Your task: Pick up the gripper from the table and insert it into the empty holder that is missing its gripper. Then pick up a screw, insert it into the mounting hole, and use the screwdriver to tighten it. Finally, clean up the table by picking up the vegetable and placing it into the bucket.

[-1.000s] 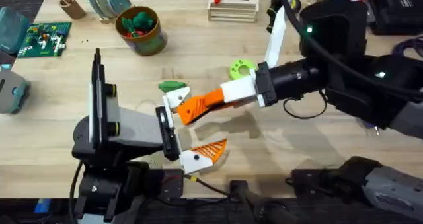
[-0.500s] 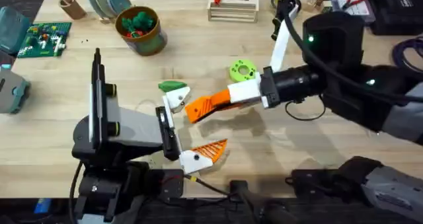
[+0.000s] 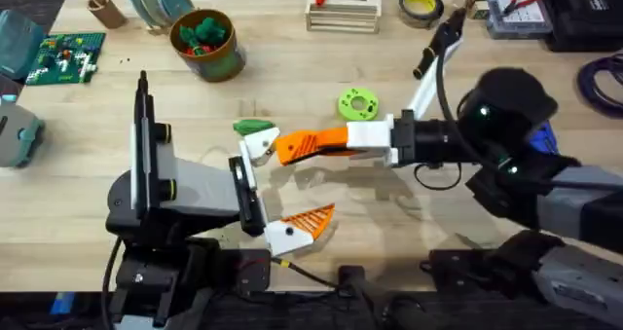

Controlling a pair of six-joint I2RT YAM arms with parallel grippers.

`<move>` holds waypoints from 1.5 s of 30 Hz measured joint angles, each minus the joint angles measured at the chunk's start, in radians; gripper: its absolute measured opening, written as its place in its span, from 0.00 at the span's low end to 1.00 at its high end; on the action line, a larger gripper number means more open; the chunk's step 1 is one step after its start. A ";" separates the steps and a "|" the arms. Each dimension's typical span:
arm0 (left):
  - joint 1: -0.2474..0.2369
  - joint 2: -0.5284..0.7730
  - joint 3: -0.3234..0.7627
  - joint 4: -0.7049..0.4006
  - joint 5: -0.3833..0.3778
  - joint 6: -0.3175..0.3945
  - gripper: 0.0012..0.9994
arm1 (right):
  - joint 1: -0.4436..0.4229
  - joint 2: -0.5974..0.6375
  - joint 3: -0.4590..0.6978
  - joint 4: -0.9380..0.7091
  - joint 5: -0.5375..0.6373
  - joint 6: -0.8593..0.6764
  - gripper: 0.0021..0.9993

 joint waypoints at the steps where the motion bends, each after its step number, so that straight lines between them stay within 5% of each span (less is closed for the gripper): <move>1: 0.000 0.000 0.000 0.000 0.000 0.000 0.99 | 0.003 0.000 -0.015 0.032 0.016 0.028 0.01; 24: 0.008 0.000 0.000 0.007 -0.049 -0.002 0.99 | 0.193 0.005 -0.038 0.068 0.347 0.168 0.00; 45: 0.008 0.000 0.000 0.002 -0.018 -0.027 0.99 | 0.192 0.086 0.003 0.062 0.257 0.124 0.00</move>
